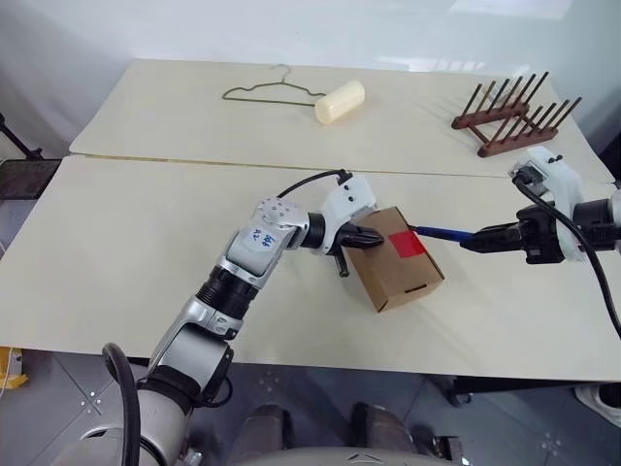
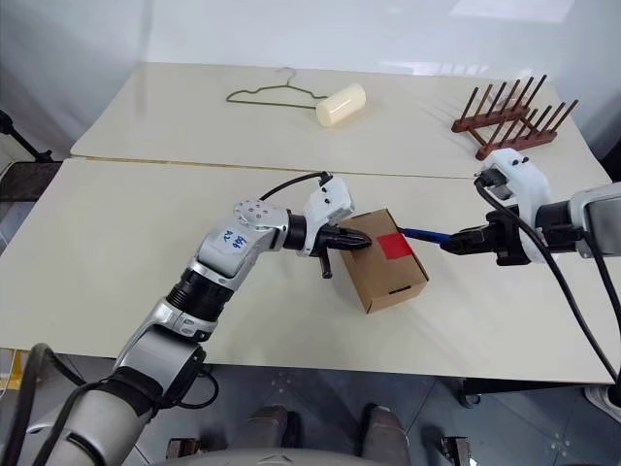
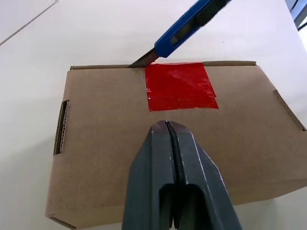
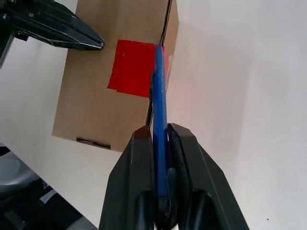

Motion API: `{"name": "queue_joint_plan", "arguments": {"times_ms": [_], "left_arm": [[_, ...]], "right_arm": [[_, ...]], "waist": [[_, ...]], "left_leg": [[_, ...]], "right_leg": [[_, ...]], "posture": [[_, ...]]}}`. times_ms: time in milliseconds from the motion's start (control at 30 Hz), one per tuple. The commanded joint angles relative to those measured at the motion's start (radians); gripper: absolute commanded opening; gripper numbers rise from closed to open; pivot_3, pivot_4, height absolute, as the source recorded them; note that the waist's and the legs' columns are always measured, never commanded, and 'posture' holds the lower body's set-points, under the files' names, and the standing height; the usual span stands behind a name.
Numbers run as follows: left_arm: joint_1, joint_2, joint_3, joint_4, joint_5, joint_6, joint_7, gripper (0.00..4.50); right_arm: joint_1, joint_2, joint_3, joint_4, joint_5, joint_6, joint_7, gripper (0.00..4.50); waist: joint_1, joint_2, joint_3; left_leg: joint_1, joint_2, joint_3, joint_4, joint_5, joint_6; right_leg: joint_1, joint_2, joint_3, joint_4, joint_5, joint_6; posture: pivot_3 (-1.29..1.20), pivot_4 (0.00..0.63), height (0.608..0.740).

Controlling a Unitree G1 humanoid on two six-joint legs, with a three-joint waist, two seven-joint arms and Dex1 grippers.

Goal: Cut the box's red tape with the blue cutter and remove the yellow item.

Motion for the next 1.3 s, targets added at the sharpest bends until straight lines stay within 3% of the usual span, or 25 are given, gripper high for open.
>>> {"name": "queue_joint_plan", "arguments": {"times_ms": [33, 700, 1067, 1300], "left_arm": [[0.018, 0.011, -0.085, 0.032, 0.057, 0.021, -0.018, 0.0], [0.019, -0.023, -0.166, 0.086, 0.123, -0.007, -0.041, 0.0], [0.024, -0.042, -0.166, 0.097, 0.128, -0.016, -0.039, 0.0], [0.019, -0.052, -0.163, 0.114, 0.13, -0.024, -0.04, 0.0]], "right_arm": [[-0.019, -0.026, 0.024, 0.009, 0.079, 0.008, -0.002, 0.15], [-0.013, -0.161, 0.155, 0.034, 0.454, 0.008, -0.214, 0.15], [0.112, -0.358, 0.18, -0.024, 0.785, -0.064, -0.353, 0.15], [0.174, -0.422, 0.184, -0.075, 0.811, -0.128, -0.305, 0.15]], "waist": [[0.0, 0.0, 0.0], [0.008, -0.002, -0.003], [0.021, -0.004, -0.004], [0.021, -0.006, -0.006]], "left_leg": [[0.0, 0.0, 0.0, 0.0, 0.0, 0.0], [0.002, 0.0, -0.001, 0.001, -0.001, 0.001], [0.002, 0.0, -0.001, 0.002, -0.001, 0.002], [0.002, 0.0, -0.001, 0.003, -0.001, 0.002]], "right_leg": [[0.0, 0.0, 0.0, 0.0, 0.0, 0.0], [0.003, -0.001, 0.0, 0.0, 0.0, 0.0], [0.003, -0.001, 0.0, -0.001, 0.0, -0.001], [0.003, -0.001, 0.0, -0.002, 0.0, -0.001]], "posture": [[0.0, 0.15, 0.74], [0.0, 0.15, 0.74], [0.0, 0.15, 0.74], [0.0, 0.15, 0.74]]}}
